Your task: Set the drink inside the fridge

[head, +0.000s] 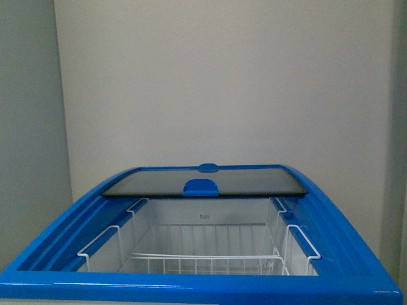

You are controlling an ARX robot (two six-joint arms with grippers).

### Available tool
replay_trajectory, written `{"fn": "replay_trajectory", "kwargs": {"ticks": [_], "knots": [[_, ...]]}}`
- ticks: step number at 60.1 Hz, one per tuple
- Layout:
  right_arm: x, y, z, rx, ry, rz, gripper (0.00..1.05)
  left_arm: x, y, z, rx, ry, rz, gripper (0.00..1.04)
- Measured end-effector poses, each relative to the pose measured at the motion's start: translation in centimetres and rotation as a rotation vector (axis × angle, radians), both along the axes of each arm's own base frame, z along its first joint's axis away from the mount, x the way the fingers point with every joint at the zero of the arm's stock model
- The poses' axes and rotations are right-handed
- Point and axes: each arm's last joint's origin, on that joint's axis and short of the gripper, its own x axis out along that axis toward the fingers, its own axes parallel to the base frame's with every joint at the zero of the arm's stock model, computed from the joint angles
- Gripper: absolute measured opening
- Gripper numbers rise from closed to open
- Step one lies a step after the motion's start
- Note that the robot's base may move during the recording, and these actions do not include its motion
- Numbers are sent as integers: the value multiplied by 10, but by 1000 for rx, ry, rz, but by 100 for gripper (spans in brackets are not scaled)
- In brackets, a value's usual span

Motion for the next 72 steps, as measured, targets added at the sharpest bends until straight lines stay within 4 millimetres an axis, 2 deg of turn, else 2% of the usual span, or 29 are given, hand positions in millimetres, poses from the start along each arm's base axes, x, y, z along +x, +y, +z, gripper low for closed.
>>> {"fn": "replay_trajectory", "kwargs": {"ticks": [19,64,66,69,72], "knots": [[-9,0,-12,0,-10,0,3,0,0,0,0,0,0,3],[-28,0,-14,0,-15,0,3,0,0,0,0,0,0,3],[-28,0,-14,0,-16,0,7,0,0,0,-1,0,0,4],[-28,0,-14,0,-16,0,14,0,0,0,-1,0,0,10],[-28,0,-14,0,-15,0,26,0,0,0,-1,0,0,24]]}}
